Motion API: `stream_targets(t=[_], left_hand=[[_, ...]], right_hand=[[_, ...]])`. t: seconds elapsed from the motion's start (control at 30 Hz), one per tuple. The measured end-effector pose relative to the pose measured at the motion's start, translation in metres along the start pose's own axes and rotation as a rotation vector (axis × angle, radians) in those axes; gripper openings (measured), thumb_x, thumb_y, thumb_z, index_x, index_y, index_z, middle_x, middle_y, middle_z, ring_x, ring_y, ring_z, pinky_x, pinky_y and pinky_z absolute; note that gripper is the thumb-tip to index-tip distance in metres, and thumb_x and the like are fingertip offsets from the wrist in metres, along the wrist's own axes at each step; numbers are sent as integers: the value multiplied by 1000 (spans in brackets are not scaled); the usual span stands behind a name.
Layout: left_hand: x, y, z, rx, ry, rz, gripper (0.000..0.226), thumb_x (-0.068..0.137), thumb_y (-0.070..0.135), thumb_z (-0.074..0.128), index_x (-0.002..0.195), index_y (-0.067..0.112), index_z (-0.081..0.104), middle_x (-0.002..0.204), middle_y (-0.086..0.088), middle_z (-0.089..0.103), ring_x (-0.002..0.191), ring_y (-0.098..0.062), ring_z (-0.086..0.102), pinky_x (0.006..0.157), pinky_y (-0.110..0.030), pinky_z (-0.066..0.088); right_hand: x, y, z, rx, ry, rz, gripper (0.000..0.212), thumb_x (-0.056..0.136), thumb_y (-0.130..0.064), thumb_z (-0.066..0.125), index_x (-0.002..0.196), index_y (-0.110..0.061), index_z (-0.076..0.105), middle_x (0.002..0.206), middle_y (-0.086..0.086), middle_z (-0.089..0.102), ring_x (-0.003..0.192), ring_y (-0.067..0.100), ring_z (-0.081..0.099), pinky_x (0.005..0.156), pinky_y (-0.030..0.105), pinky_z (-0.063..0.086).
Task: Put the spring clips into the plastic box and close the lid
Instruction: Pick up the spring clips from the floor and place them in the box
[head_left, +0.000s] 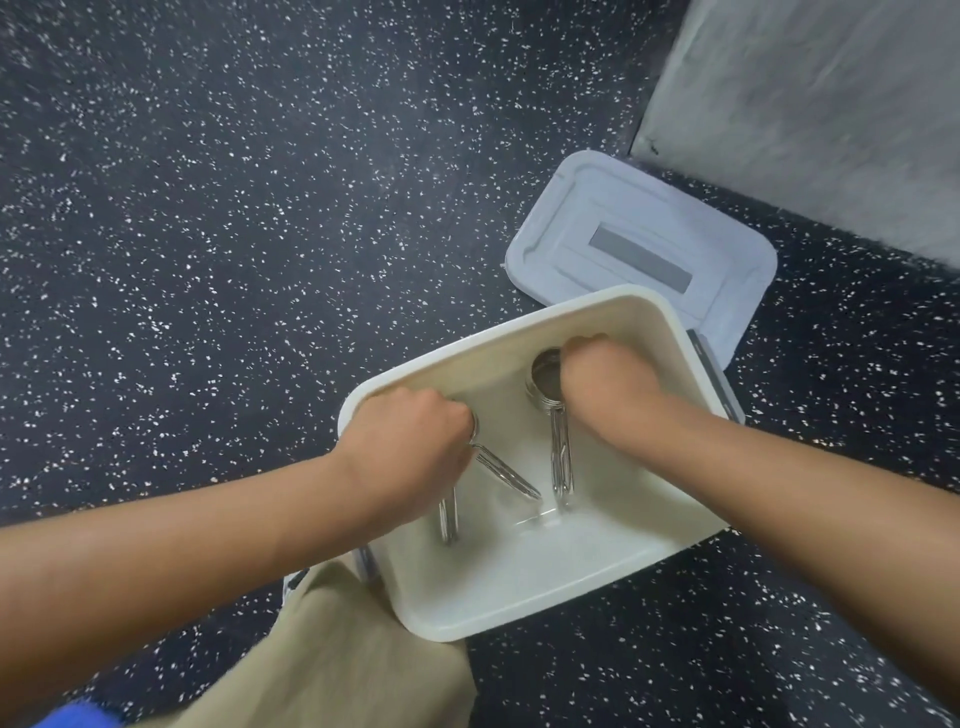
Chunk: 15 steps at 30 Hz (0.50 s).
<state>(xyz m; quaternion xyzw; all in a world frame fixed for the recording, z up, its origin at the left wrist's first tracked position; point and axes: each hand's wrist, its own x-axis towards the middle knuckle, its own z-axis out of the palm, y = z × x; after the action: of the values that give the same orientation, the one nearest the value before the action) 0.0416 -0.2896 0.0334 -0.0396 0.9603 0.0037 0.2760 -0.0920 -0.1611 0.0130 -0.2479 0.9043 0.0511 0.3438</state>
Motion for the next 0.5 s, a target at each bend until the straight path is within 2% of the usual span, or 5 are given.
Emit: stream_targets(t=[0.17, 0.23, 0.3, 0.4, 0.5], left_hand=[[-17, -7, -21, -160, 81, -44, 36, 102, 39, 43, 84, 13, 61, 80, -7, 66, 76, -36, 60, 61, -34, 44], [-21, -11, -26, -204, 108, -58, 37, 101, 43, 44, 81, 13, 55, 71, -6, 57, 71, -37, 53, 59, -35, 40], [-24, -15, -29, -240, 128, -64, 39, 100, 45, 45, 81, 13, 55, 70, -7, 58, 71, -37, 53, 59, -35, 40], [-27, -20, -32, -291, 184, -46, 38, 99, 50, 45, 86, 18, 60, 77, -5, 67, 77, -36, 63, 61, -35, 46], [-28, -24, -34, -314, 233, -14, 40, 98, 51, 46, 84, 17, 60, 75, -4, 67, 75, -36, 65, 64, -38, 55]], right_hand=[[-8, 6, -6, -18, 48, -23, 26, 87, 0, 49, 106, -6, 66, 107, 16, 70, 90, 34, 65, 65, 33, 42], [-12, 7, -9, -80, 82, -48, 29, 85, 3, 49, 108, -5, 66, 105, 17, 70, 89, 35, 65, 63, 34, 41], [-17, 9, -12, -154, 109, -81, 28, 84, 4, 50, 105, -5, 66, 101, 17, 70, 87, 35, 66, 63, 34, 41], [-25, 13, -19, -214, 173, -134, 13, 86, -3, 57, 76, -12, 57, 77, 12, 66, 65, 30, 54, 58, 30, 38], [-34, 17, -29, -158, 277, -174, 24, 92, -18, 48, 69, -14, 47, 67, 5, 49, 62, 30, 48, 56, 32, 34]])
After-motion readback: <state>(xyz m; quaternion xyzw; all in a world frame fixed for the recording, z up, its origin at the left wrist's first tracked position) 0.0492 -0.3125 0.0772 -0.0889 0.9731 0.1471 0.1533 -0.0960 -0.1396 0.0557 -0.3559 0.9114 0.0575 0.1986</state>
